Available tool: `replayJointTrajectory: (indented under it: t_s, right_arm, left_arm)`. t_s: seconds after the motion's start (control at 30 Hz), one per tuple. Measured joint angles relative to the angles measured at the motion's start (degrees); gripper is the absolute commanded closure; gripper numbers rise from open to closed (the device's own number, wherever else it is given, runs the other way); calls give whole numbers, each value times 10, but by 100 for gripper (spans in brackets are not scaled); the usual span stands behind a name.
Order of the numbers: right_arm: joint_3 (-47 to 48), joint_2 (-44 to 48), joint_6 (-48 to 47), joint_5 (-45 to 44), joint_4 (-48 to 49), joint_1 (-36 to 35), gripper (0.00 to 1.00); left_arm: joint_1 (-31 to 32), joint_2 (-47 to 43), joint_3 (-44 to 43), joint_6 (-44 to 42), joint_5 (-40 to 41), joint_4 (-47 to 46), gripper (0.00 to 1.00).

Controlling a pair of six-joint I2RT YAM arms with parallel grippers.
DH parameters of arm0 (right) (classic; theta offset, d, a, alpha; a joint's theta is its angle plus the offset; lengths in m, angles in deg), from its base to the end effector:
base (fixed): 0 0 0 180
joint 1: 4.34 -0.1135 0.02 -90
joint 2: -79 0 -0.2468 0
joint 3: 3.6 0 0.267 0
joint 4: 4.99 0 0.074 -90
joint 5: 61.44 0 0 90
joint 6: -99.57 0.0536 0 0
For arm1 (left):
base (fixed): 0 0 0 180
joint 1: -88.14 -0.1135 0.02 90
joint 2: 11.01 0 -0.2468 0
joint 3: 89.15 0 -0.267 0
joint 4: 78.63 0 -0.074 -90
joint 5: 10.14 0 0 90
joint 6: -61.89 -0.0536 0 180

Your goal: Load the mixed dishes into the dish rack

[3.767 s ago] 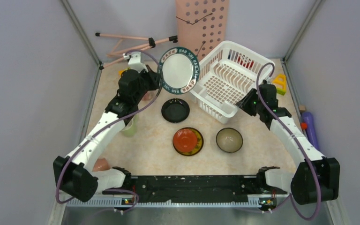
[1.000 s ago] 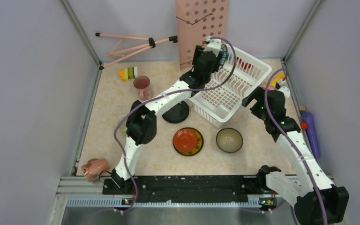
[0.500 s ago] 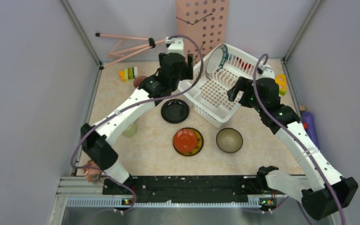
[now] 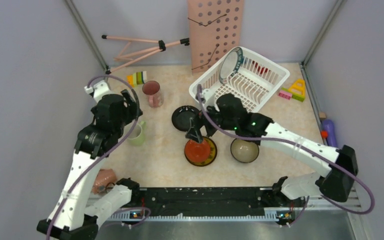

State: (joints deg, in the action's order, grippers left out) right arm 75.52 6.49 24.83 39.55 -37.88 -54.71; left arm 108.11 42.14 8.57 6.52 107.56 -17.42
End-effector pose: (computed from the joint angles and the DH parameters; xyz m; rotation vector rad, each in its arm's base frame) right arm 0.1992 0.2565 0.3236 -0.7679 2.0029 0.8943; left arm 0.2041 -0.0477 0.3765 -0.5369 1.9899 -0.0709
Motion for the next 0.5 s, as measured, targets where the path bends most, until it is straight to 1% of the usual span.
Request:
replayJointTrajectory:
  t_s: [0.1,0.17,0.3,0.37,0.5]
  right_arm:
    - [0,-54,-11,35,38,-35,11]
    - [0,-84,-11,46,58,-39,11]
    - [0,-124,4,45,97,-38,11]
    - [0,-131,9,44,114,-38,10]
    - [0,-133,11,40,127,-38,10]
  left_arm:
    - [-21,-37,-15,27,8,63,13]
    - [-27,-48,-33,70,25,128,15]
    - [-34,-42,-50,179,67,267,10]
    - [-44,-39,-28,227,77,319,10]
    - [-79,-49,39,278,78,367,10]
